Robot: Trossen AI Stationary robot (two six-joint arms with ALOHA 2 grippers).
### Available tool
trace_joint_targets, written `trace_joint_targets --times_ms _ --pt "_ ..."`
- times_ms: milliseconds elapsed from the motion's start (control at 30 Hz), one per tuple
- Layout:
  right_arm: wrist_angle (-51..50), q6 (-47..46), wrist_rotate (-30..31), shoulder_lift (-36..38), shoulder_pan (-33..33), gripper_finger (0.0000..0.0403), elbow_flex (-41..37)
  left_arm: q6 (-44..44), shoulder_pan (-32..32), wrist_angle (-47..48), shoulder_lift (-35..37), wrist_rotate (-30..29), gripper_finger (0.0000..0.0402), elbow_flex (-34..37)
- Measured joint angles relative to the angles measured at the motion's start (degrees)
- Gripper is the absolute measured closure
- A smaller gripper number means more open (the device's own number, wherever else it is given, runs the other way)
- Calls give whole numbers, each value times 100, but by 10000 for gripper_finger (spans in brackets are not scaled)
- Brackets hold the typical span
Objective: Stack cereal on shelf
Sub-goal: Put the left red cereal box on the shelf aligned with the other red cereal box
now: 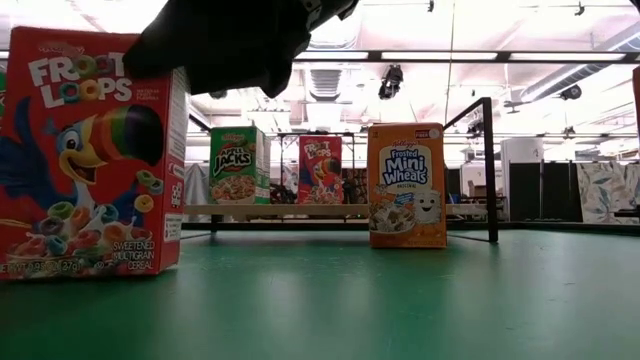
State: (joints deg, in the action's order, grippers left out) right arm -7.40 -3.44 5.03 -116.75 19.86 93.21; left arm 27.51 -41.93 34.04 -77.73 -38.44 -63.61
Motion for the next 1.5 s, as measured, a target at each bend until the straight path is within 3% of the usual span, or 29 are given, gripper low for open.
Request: trace_joint_targets --times_ms 267,500,933,1200,1500 --pt "-545 166 -101 127 0 237 211 -170 0 0 2 -2 192 0" --pt "-1285 515 -77 689 -106 244 273 -487 0 26 2 0 192 -83" --pt "-2363 1220 -49 1787 -1221 244 -43 -949 4 89 4 -9 192 -236" --pt "-1829 1572 -166 2603 -2188 242 -1281 -1021 7 158 4 -40 192 -236" --pt "-144 1848 -1708 3038 -3494 241 -2696 -1056 37 226 13 -383 192 -236"
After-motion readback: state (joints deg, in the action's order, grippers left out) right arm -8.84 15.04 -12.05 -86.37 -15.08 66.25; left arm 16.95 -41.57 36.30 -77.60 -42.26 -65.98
